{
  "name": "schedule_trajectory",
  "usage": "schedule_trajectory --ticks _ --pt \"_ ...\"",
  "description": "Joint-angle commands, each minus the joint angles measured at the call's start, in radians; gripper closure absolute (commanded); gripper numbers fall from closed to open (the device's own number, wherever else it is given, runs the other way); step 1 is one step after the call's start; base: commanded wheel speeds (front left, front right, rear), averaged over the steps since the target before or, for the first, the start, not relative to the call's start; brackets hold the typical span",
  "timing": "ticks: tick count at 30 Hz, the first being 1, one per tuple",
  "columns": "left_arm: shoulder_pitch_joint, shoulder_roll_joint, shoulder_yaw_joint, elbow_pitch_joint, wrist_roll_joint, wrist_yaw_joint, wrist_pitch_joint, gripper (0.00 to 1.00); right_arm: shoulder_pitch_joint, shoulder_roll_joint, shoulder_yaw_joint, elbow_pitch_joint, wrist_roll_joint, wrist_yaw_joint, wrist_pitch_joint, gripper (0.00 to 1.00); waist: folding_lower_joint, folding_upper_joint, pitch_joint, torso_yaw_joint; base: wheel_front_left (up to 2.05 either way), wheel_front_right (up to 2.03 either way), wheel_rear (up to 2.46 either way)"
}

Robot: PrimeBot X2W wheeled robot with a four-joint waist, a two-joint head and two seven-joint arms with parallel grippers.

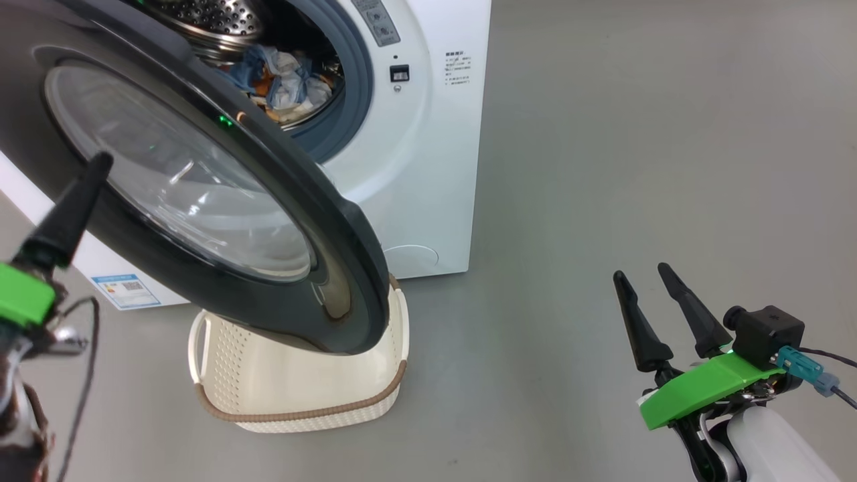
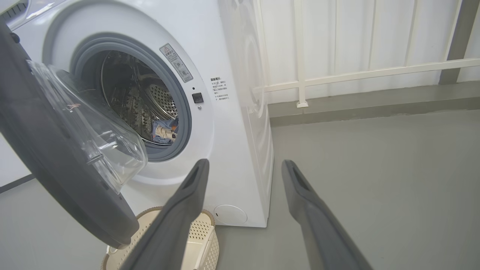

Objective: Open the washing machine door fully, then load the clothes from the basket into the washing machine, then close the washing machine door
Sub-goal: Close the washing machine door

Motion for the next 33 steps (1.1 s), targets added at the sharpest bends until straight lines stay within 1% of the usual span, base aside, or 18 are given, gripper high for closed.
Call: schedule_trajectory --ticks 1,6,9,12,14,19,25,29,33 --pt "0.0 0.041 0.03 -0.036 0.018 -0.013 -0.012 0.0 -0.002 -0.011 0.011 -0.027 -0.006 0.004 -0.012 0.0 0.0 0.0 0.001 -0.001 0.0 0.0 0.0" --pt "0.081 0.052 0.024 -0.037 0.125 -0.088 -0.138 0.0 -0.002 -0.007 0.007 -0.03 -0.007 0.004 -0.012 0.0 0.0 0.0 0.007 -0.004 0.0 0.0 0.0" --pt "0.131 0.047 0.017 -0.033 0.175 -0.114 -0.223 0.0 -0.003 -0.007 0.005 -0.031 -0.008 0.004 -0.012 0.0 0.0 0.0 0.006 -0.008 0.0 0.0 0.0" --pt "0.19 0.049 -0.003 -0.03 0.24 -0.131 -0.322 0.0 -0.005 -0.007 0.001 -0.034 -0.009 0.004 -0.012 0.0 0.0 0.0 0.008 -0.012 0.0 0.0 0.0" --pt "0.227 0.057 -0.025 -0.028 0.294 -0.137 -0.406 0.0 -0.006 -0.006 0.0 -0.035 -0.01 0.004 -0.012 0.0 0.0 0.0 0.009 -0.015 0.0 0.0 0.0" --pt "0.307 0.047 -0.074 0.004 0.383 -0.141 -0.618 0.0 -0.007 -0.005 -0.003 -0.038 -0.012 0.004 -0.012 0.0 0.0 0.0 0.009 -0.023 0.0 0.0 0.0" --pt "0.366 0.054 -0.145 0.076 0.485 -0.142 -0.803 0.0 -0.009 -0.01 -0.003 -0.041 -0.013 0.004 -0.012 0.0 0.0 0.0 0.011 -0.027 0.0 0.0 0.0" --pt "0.368 0.048 -0.168 0.127 0.529 -0.142 -0.897 0.0 -0.011 -0.014 -0.001 -0.042 -0.015 0.004 -0.012 0.0 0.0 0.0 0.009 -0.025 0.0 0.0 0.0" --pt "0.368 0.043 -0.179 0.162 0.557 -0.142 -0.932 0.0 -0.012 -0.016 0.003 -0.043 -0.015 0.004 -0.012 0.0 0.0 0.0 0.009 -0.025 0.0 0.0 0.0"
